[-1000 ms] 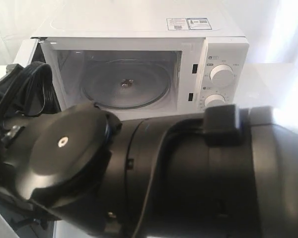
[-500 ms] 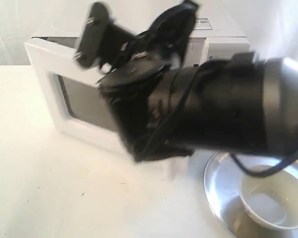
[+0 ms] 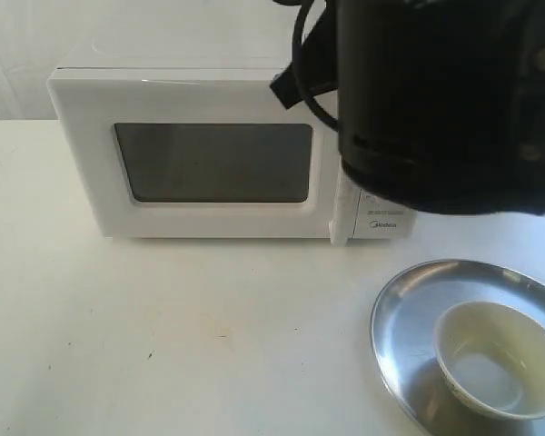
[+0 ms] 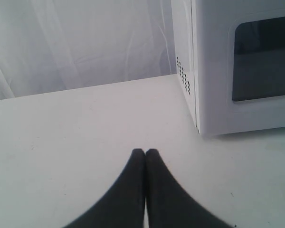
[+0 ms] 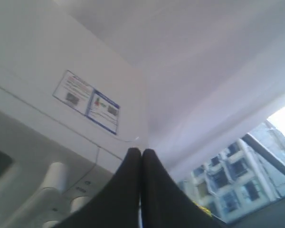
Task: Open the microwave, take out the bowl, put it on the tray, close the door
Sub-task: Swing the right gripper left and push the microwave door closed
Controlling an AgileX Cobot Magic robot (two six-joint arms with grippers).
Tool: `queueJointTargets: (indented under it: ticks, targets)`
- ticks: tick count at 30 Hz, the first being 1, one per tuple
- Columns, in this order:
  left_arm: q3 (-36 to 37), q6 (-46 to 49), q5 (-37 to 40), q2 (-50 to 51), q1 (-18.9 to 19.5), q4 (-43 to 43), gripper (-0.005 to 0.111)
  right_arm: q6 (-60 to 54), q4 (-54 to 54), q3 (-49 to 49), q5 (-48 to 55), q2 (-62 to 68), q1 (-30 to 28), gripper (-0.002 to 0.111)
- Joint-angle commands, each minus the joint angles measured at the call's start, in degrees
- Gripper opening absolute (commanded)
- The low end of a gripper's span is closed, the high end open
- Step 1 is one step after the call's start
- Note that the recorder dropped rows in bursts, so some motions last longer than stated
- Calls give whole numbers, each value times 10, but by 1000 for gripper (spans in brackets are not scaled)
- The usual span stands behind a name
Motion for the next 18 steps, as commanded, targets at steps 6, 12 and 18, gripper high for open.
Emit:
queueJointTargets:
  ticks: [6,12,18]
  targets:
    - [-2,0,-2,-1,0,-5,0,7,-1,110,-393,-171,156,0]
    - [-2,0,-2,-1,0,-5,0,25,-19,240,-494,-325,191,0]
    - [-2,0,-2,-1,0,-5,0,174,-86,379,-467,-456,193,0]
